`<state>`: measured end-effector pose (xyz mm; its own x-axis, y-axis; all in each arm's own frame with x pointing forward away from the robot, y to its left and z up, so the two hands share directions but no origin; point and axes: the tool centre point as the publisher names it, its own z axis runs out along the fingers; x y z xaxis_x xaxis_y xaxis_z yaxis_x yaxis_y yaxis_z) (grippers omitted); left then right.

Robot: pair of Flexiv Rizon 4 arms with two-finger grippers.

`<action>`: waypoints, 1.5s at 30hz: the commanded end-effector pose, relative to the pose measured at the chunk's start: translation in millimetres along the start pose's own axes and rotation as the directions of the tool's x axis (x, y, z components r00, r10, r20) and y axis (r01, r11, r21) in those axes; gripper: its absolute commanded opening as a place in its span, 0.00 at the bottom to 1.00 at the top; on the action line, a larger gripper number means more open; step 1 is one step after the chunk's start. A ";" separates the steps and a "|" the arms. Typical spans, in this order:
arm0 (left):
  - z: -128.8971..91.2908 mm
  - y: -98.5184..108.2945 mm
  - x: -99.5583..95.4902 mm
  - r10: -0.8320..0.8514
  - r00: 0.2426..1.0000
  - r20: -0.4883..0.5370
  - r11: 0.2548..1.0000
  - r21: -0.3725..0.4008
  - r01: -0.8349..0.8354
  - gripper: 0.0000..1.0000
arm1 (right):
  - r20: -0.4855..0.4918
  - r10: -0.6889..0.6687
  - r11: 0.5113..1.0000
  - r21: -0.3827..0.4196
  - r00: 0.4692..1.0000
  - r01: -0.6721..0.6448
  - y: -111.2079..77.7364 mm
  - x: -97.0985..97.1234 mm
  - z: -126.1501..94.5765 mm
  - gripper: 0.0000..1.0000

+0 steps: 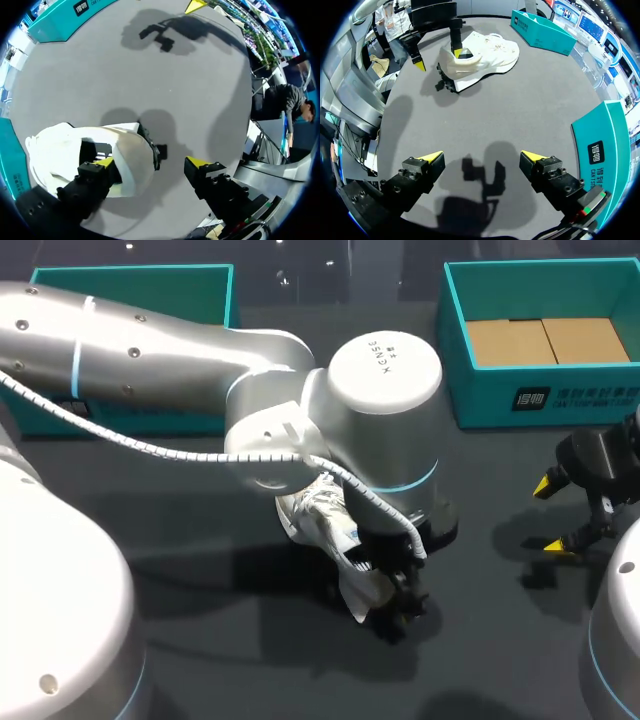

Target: Take the shoe out of the shoebox, open the shoe tongue, remove and reinsert the insole, then place the shoe into the shoebox

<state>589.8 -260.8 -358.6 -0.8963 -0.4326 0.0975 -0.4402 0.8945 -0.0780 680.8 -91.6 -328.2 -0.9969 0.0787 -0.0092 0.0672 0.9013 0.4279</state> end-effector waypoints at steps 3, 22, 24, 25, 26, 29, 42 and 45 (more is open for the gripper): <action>12.5 -0.5 3.7 -0.010 1.000 0.023 1.000 0.002 0.010 0.78 | 0.003 0.000 1.000 0.002 1.000 0.000 0.4 1.7 -0.2 1.00; 31.6 3.9 -1.3 -0.055 0.997 0.061 0.998 -0.029 0.057 0.62 | 0.003 0.000 1.000 0.002 1.000 0.000 0.4 1.7 -0.2 1.00; 34.2 4.1 -1.5 -0.064 0.996 0.067 0.997 -0.029 0.066 0.60 | 0.003 0.000 1.000 0.002 1.000 0.000 0.4 1.7 -0.2 1.00; 35.5 3.9 -1.9 -0.066 0.996 0.068 0.997 -0.029 0.068 0.58 | 0.003 0.000 1.000 0.002 1.000 0.000 0.4 1.7 -0.2 1.00; 36.5 3.7 -2.3 -0.067 0.995 0.067 0.997 -0.030 0.069 0.57 | 0.003 0.000 1.000 0.002 1.000 0.000 0.4 1.7 -0.2 1.00; 38.7 3.5 -4.0 -0.084 0.993 0.083 0.996 -0.032 0.087 0.30 | 0.003 0.000 1.000 0.002 1.000 0.000 0.4 1.7 -0.2 1.00; 20.7 13.3 -5.5 -0.062 0.997 0.047 0.996 -0.055 0.064 0.00 | 0.003 0.000 1.000 0.002 1.000 0.000 0.4 1.7 -0.2 1.00; 7.8 15.5 -8.8 -0.029 1.000 0.001 0.996 -0.089 0.029 0.00 | 0.003 0.000 1.000 0.002 1.000 0.000 0.4 1.7 -0.2 1.00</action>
<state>579.9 -253.2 -384.0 -0.8780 -0.4738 0.0675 -0.4746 0.8802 0.0041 680.8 -91.6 -328.2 -0.9968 0.0788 -0.0092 0.0673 0.9013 0.4279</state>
